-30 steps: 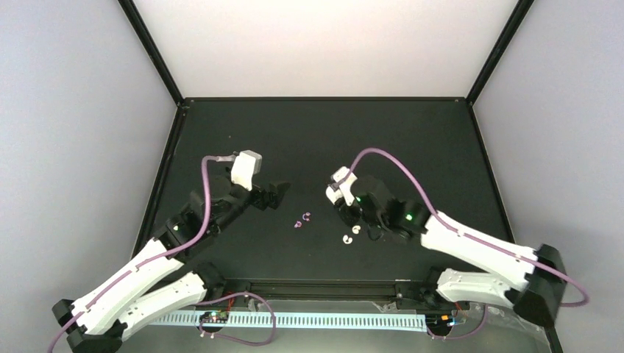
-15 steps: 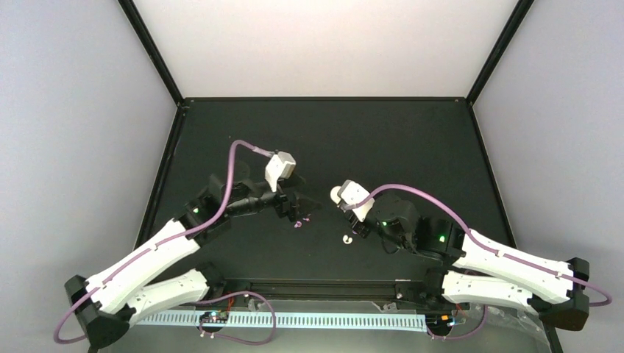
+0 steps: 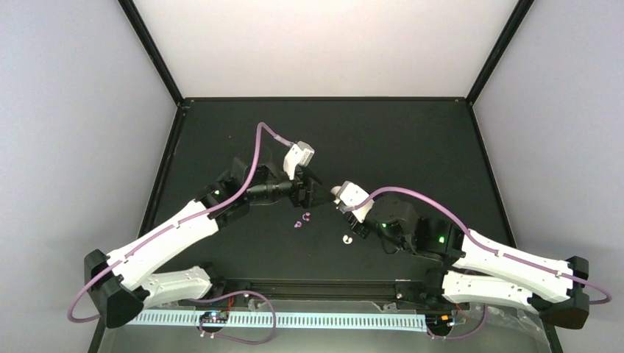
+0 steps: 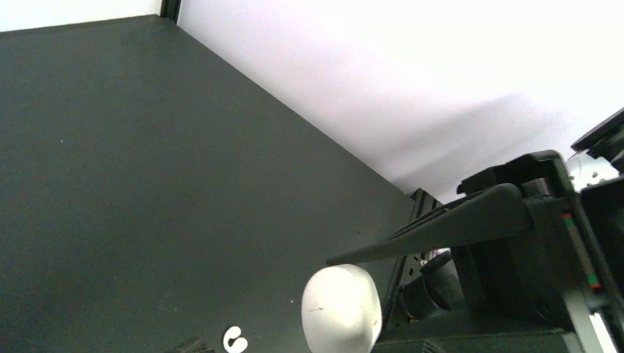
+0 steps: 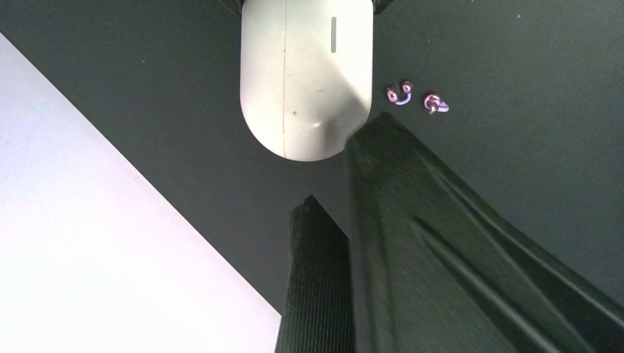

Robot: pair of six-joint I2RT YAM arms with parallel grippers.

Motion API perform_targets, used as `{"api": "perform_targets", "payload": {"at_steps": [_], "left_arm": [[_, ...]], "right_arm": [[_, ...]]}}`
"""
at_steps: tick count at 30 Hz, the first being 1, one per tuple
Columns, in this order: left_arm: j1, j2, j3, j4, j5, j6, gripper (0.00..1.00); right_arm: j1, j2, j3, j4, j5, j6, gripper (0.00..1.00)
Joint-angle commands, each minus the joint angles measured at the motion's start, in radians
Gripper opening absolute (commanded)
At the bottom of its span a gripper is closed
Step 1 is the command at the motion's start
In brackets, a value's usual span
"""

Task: Insert the wireless bluetooth earbuds into the charging case
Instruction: Pick up the charging case at the center of the board.

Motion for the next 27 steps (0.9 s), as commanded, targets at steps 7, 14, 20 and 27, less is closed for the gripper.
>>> {"api": "perform_targets", "payload": {"at_steps": [7, 14, 20, 27], "left_arm": [[-0.008, 0.088, 0.055, 0.039, 0.075, -0.109, 0.66], [-0.017, 0.118, 0.064, 0.057, 0.107, -0.128, 0.59], [-0.023, 0.136, 0.067, 0.064, 0.126, -0.134, 0.53], [-0.028, 0.147, 0.068, 0.059, 0.144, -0.140, 0.48]], "right_arm": [[0.010, -0.012, -0.001, 0.021, 0.033, -0.022, 0.31], [0.010, -0.003, 0.004, 0.028, 0.029, -0.024, 0.31], [0.009, -0.002, 0.008, 0.034, 0.026, -0.024, 0.31], [0.009, -0.009, 0.011, 0.036, 0.030, -0.021, 0.31]]}}
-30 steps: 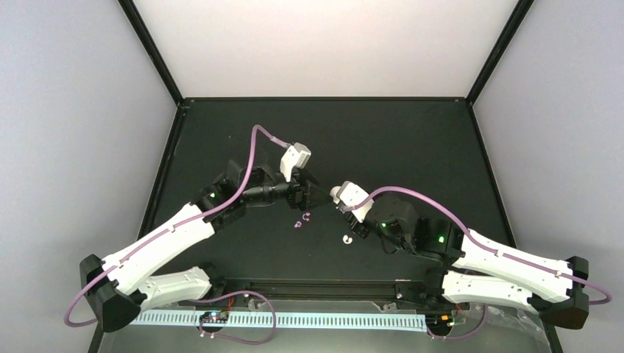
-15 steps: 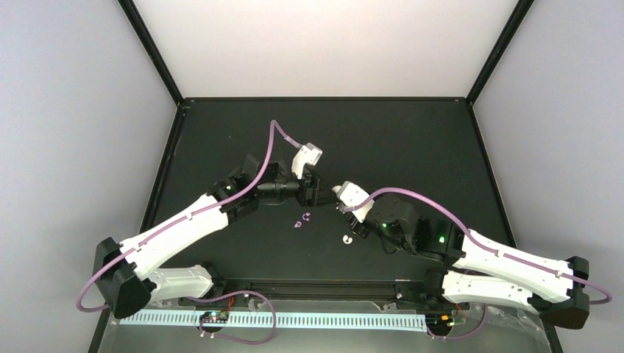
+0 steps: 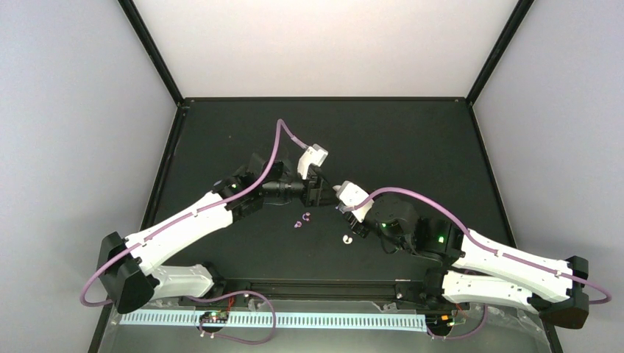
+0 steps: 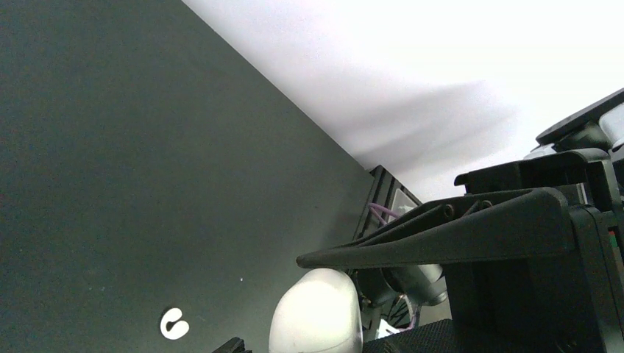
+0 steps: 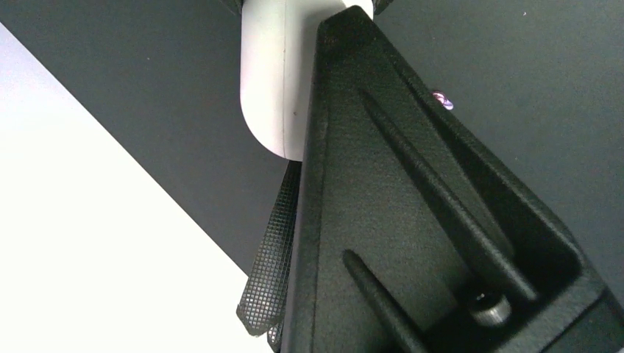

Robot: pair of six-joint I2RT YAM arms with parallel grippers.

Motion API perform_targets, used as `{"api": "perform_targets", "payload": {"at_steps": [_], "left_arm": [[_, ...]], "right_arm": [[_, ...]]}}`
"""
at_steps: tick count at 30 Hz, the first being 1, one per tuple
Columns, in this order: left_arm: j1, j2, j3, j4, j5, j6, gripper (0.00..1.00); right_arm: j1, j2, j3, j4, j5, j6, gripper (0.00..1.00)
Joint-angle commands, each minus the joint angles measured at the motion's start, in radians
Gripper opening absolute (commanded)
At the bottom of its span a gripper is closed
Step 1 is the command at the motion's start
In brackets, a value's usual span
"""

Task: Insert the wireless bluetooth earbuds into the charging case
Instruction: Pick up the charging case at the center of the board.

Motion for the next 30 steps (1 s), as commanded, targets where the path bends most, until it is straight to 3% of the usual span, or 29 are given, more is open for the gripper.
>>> {"api": "perform_targets", "payload": {"at_steps": [1, 6, 15, 30], "left_arm": [[-0.010, 0.013, 0.042, 0.015, 0.036, -0.018, 0.48], [-0.014, 0.023, 0.041, 0.015, 0.052, -0.025, 0.48], [-0.021, 0.030, 0.040, 0.012, 0.062, -0.024, 0.37], [-0.022, 0.027, 0.043, 0.059, 0.066, -0.039, 0.10]], "right_arm": [[0.008, -0.012, 0.010, 0.027, 0.023, -0.007, 0.31], [0.008, -0.013, 0.011, 0.024, 0.025, -0.006, 0.31], [0.008, -0.016, 0.010, 0.022, 0.026, -0.004, 0.31], [0.008, -0.016, 0.014, 0.017, 0.006, -0.003, 0.36]]}}
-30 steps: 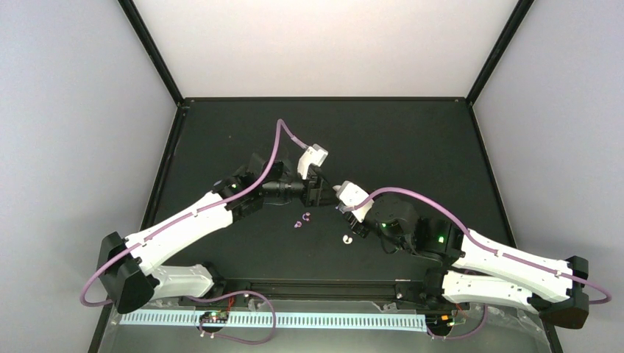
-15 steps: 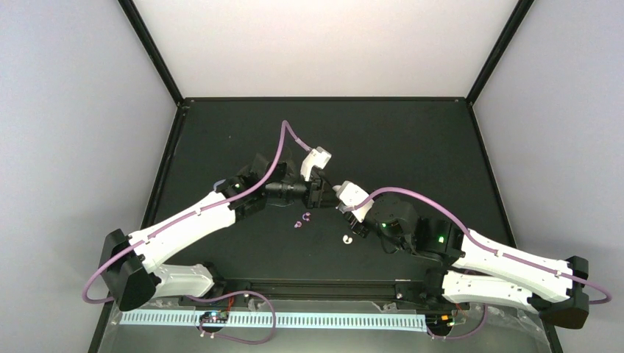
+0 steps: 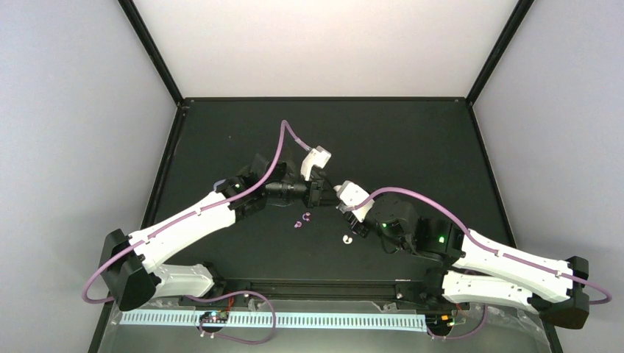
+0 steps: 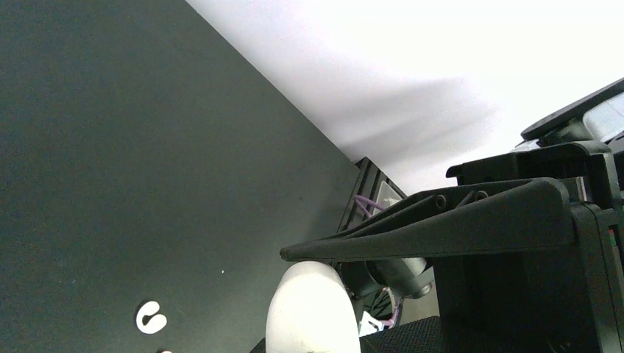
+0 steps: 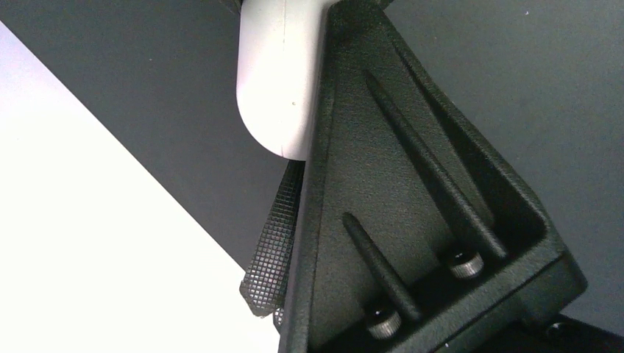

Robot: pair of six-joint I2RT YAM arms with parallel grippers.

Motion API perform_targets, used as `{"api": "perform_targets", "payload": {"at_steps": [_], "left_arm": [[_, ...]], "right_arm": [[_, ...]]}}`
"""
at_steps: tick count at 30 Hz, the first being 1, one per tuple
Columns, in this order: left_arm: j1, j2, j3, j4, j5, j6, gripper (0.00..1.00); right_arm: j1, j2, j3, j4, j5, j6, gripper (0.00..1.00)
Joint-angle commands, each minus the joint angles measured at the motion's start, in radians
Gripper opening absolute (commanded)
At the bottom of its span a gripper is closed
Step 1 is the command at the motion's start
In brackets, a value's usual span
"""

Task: Insert the wireless bluetooth earbuds into the charging case
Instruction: Pick up the charging case at the center of the board.

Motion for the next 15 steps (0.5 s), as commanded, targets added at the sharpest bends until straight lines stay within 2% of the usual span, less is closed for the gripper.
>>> {"api": "perform_targets", "payload": {"at_steps": [1, 3, 7, 8, 11, 15], "left_arm": [[-0.008, 0.004, 0.043, 0.053, 0.030, -0.007, 0.08], [-0.008, 0.004, 0.043, 0.061, 0.032, -0.007, 0.03], [-0.008, 0.002, 0.039, 0.070, 0.033, -0.003, 0.02], [-0.008, -0.001, 0.037, 0.075, 0.032, -0.003, 0.02], [-0.008, -0.009, 0.030, 0.086, 0.023, 0.001, 0.02], [-0.006, -0.023, 0.027, 0.093, -0.007, 0.006, 0.01]], "right_arm": [[0.008, -0.016, 0.014, 0.018, 0.002, -0.001, 0.36], [0.008, -0.017, 0.012, 0.019, 0.000, 0.000, 0.37], [0.008, -0.018, 0.014, 0.017, -0.008, 0.008, 0.42], [0.008, -0.018, 0.016, 0.015, -0.013, 0.012, 0.45], [0.008, -0.019, 0.029, 0.007, -0.025, 0.035, 0.66], [0.008, -0.027, 0.050, -0.002, -0.036, 0.063, 0.84]]}}
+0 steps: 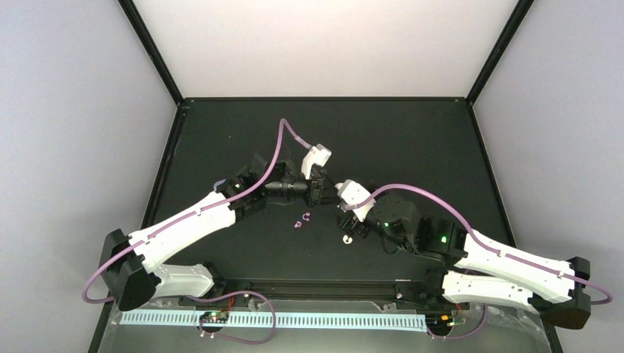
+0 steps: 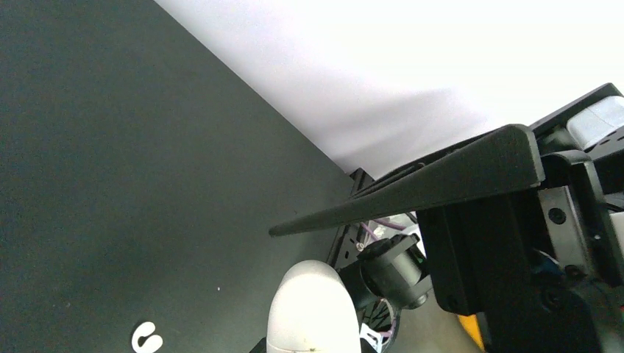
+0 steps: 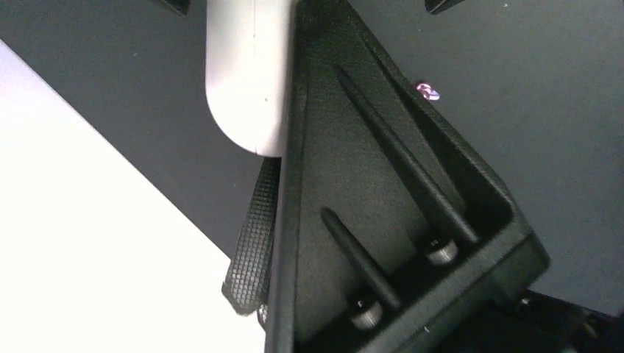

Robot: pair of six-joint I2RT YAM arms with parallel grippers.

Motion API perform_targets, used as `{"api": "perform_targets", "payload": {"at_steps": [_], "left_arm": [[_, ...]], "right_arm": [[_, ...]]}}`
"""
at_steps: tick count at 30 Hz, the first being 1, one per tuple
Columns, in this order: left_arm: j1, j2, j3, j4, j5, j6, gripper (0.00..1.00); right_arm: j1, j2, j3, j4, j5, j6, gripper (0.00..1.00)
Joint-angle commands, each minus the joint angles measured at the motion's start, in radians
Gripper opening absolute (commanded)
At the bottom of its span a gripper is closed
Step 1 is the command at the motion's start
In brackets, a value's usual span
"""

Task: Insert the wireless bluetooth earbuds into the charging case
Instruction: Pick up the charging case at the center of the board.

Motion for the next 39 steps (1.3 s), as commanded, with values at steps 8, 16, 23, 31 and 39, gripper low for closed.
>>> {"api": "perform_targets", "payload": {"at_steps": [8, 16, 23, 31, 39], "left_arm": [[0.087, -0.147, -0.029, 0.071, -0.111, 0.006, 0.02], [0.213, -0.427, -0.197, 0.298, 0.051, 0.070, 0.02], [0.214, -0.563, -0.272, 0.415, 0.185, 0.116, 0.02], [0.214, -0.544, -0.270, 0.496, 0.315, 0.094, 0.02], [0.198, -0.497, -0.261, 0.540, 0.408, 0.069, 0.01]], "right_arm": [[-0.029, -0.086, 0.104, -0.052, -0.106, 0.123, 0.98], [-0.046, -0.178, 0.136, -0.036, -0.260, 0.232, 0.98], [-0.046, -0.213, 0.162, 0.091, -0.412, 0.370, 0.98], [-0.047, -0.124, 0.263, 0.061, -0.421, 0.355, 0.98], [-0.046, 0.017, 0.398, 0.031, -0.533, 0.340, 0.96]]}}
